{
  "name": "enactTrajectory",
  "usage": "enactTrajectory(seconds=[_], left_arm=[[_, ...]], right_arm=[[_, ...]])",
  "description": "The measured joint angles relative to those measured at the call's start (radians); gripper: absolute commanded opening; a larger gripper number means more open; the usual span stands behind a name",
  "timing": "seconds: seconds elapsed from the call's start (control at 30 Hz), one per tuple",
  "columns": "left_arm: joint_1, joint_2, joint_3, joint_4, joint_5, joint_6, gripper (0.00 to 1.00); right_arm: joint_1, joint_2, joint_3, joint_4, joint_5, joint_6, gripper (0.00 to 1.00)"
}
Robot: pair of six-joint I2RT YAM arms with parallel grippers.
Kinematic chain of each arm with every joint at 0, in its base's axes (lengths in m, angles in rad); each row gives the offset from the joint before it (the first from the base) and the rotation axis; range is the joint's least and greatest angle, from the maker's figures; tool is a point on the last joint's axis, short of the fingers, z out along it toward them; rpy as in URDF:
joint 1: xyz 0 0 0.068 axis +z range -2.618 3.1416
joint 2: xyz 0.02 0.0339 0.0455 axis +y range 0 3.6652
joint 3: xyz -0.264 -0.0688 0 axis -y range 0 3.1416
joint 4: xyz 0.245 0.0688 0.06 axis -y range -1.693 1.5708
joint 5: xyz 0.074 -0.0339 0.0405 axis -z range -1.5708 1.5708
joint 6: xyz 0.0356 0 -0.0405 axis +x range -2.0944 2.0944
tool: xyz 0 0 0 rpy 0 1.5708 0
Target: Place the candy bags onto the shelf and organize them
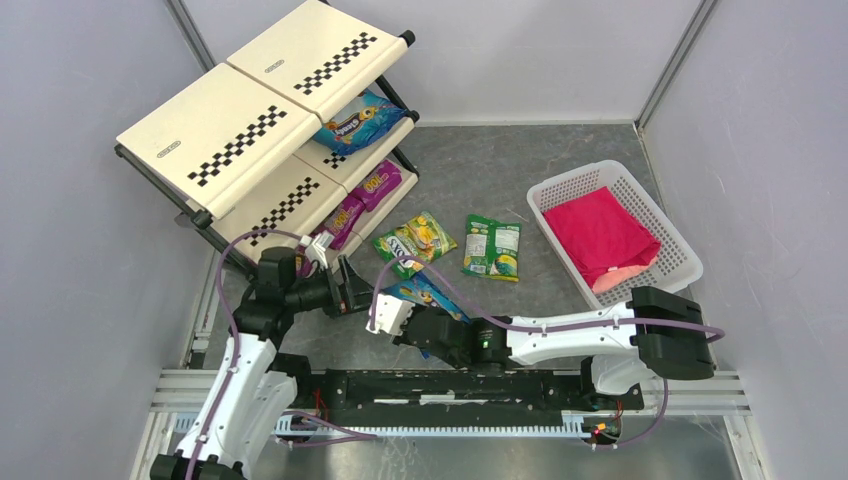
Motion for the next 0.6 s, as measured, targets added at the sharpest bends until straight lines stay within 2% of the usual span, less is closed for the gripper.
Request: enactTrajectory(seconds=[0.13,0.2,0.37,0.47,0.6], left_arm=[[-0.005,0.008,0.0,0.005,-0.012,0.0,0.8],[-0.006,0.016,0.0,0.008,-0.015,0.001,0.7],[-0.011,0.042,0.006,0.015,-0.015,0.014,0.35],[-0.011,0.055,0.007,0.023,-0.016,0.022,0.04],[-0.01,0.061,0.008,0.032,-0.014,0.02,0.02]], right_arm=[[-0.001,0.0,0.011,0.03,-0.031,-0.018,0.0],[-0.001,0.0,0.011,0.039,-0.047,-0.024,0.0],[-0.002,0.0,0.011,0.053,-0.06,-0.027,0.0],[-0.001,0.0,0.011,0.058,-0.059,-0.025,0.01],[-0.001,0.006,0.061,-0.004,-0.025,0.043,0.32]])
